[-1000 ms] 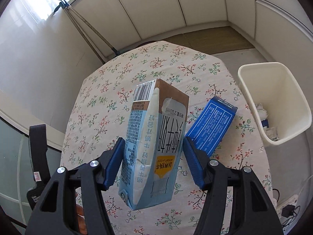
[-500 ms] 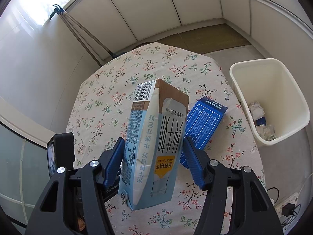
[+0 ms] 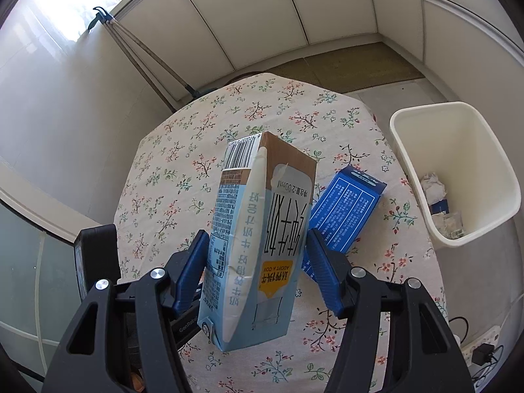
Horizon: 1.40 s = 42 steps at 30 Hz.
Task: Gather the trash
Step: 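Grasp the white tissue bundle with the left tool while the right tool holds the carton, then carry the carton over the bin and open the right tool while the left tool carries the tissue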
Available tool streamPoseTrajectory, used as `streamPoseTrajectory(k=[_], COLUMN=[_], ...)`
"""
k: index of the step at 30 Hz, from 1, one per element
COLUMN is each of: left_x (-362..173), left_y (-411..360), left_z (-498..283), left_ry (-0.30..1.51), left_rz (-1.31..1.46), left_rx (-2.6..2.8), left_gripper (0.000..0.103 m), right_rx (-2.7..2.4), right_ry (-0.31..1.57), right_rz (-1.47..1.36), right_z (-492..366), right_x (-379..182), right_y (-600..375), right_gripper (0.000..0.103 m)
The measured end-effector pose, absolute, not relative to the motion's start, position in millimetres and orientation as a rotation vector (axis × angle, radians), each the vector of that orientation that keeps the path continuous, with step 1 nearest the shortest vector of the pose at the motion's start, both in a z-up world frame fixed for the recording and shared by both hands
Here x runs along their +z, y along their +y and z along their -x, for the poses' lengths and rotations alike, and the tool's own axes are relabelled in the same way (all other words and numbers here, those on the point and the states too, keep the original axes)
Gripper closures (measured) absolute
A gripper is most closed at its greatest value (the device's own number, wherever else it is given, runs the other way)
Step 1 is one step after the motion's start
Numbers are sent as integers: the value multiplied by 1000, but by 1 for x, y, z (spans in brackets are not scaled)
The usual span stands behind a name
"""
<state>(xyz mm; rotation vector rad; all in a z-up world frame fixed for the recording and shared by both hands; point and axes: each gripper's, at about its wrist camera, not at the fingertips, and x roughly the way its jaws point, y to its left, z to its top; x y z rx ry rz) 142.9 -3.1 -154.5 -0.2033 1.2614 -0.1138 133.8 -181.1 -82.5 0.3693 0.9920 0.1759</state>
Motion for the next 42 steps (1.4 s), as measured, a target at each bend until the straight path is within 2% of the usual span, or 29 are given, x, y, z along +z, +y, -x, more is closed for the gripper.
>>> streamPoseTrajectory(k=[13,22,28,42], left_x=[-101,-48,-19,4], left_y=[-6,-20,-38,-81], left_z=[-147,-138,-137,-140], left_ry=[1058,758,621,509], left_rz=[178,156,120,101], left_rx=[-62,-66,-94,-165], left_gripper=[70,70,70,70], right_rx=[169,165,144,-44], right_ry=[922,819,728,568], right_rz=[-359,-292,-233,-216], right_z=[-136,-136,-133,-136], right_x=[-61,-42,-28,-5], right_y=[-199,-202,-206,-271], right_gripper=[43,43,43,43])
